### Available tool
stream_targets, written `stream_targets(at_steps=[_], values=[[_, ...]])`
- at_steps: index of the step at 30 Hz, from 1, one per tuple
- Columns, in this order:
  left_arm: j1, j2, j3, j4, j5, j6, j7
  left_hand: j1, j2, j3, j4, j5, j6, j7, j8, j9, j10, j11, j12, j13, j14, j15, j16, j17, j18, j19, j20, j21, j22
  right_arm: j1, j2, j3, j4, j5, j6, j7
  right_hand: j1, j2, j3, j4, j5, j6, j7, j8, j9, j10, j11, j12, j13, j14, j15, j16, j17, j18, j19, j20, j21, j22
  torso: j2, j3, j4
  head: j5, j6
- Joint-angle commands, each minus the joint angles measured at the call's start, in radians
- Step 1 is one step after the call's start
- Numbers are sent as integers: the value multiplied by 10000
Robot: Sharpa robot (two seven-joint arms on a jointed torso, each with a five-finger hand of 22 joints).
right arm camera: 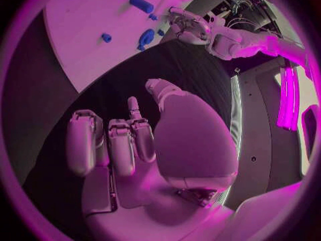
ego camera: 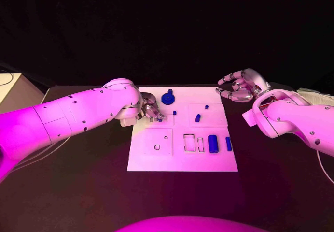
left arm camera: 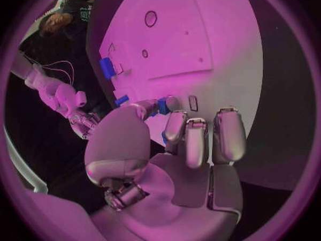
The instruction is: Assemble the parts on the task board
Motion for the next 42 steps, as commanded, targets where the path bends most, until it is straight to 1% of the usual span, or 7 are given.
stream_targets(at_steps=[1, 8, 14, 27, 36, 39, 42], values=[[-212, 29, -138, 50, 216, 722, -205, 8, 170, 125, 1, 69, 18, 19, -56, 14, 26, -20, 47, 7, 933, -38, -27, 2218, -129, 26, -10, -44, 11, -7, -2, 4, 0, -91, 63, 59, -34, -28, 49, 32, 67, -5, -16, 55, 13, 181, 3, 66, 1863, 979, 11, -52, 2394, 35, 334, 41, -43, 406, 2, 3, 1, 3, -1], [-212, 27, -115, 63, 218, 706, -204, -9, 275, 308, -2, 106, 19, 16, -83, 33, 23, -22, 38, -6, 929, -40, -37, 2202, -128, 24, -11, -48, 8, -11, -6, 4, 1, -101, 65, 56, -34, -28, 49, 32, 67, -5, -16, 55, 13, 181, 3, 66, 1863, 979, 11, -52, 2394, 35, 334, 41, -43, 406, 0, 4, 2, 2, -7], [-212, 32, -105, 63, 251, 684, -202, -39, 342, 777, -29, 123, 18, 14, -121, 89, 33, -26, 42, 5, 930, -43, -36, 2206, -128, 26, -14, -50, 15, -16, -2, 4, -5, -109, 72, 54, -34, -28, 49, 32, 67, -5, -16, 55, 13, 181, 3, 66, 1863, 979, 11, -52, 2394, 35, 334, 41, -43, 406, -1, 8, 0, 8, -9], [-212, 44, -87, 59, 306, 640, -198, -103, 359, 917, -23, 118, 29, 20, -127, 110, 37, -23, 44, 9, 929, -40, -38, 2202, -128, 25, -13, -52, 14, -36, -2, 4, 18, -114, 77, 50, -38, -24, 53, 37, 74, -2, -17, 58, 14, 189, 2, 73, 1869, 980, 9, -50, 2398, 33, 337, 40, -37, 412, 2, 11, -5, -4, 9], [-212, 39, -83, 63, 311, 623, -195, -309, 86, 1035, -71, 41, 48, 24, -133, 176, 38, -13, 40, 4, 926, -31, -48, 2188, -129, 27, -4, -55, 21, -41, -5, 4, 15, -114, 74, 55, -38, -24, 53, 37, 74, -2, -17, 58, 14, 189, 2, 73, 1869, 980, 9, -50, 2398, 33, 337, 40, -37, 412, 1, 11, 1, -17, -1], [-212, 27, -77, 76, 330, 608, -193, -213, 61, 1283, -219, 79, 33, 7, -150, 217, 31, -29, 32, -5, 925, -42, -49, 2186, -127, 26, -10, -58, 22, -43, -6, 4, 13, -114, 76, 55, -38, -24, 53, 37, 74, -2, -17, 58, 14, 189, 2, 73, 1869, 980, 9, -50, 2398, 33, 337, 40, -37, 412, -2, 6, -6, -12, 1], [-212, 11, -71, 92, 361, 572, -189, -107, 70, 1880, -493, 98, 8, 11, -179, 291, 26, -34, 29, 0, 925, -48, -50, 2187, -127, 25, -22, -64, 26, -46, -7, 4, 10, -114, 80, 54, -38, -24, 53, 37, 74, -2, -17, 58, 14, 189, 2, 73, 1869, 980, 9, -50, 2398, 33, 337, 40, -37, 412, -1, 6, 0, -12, 1]])
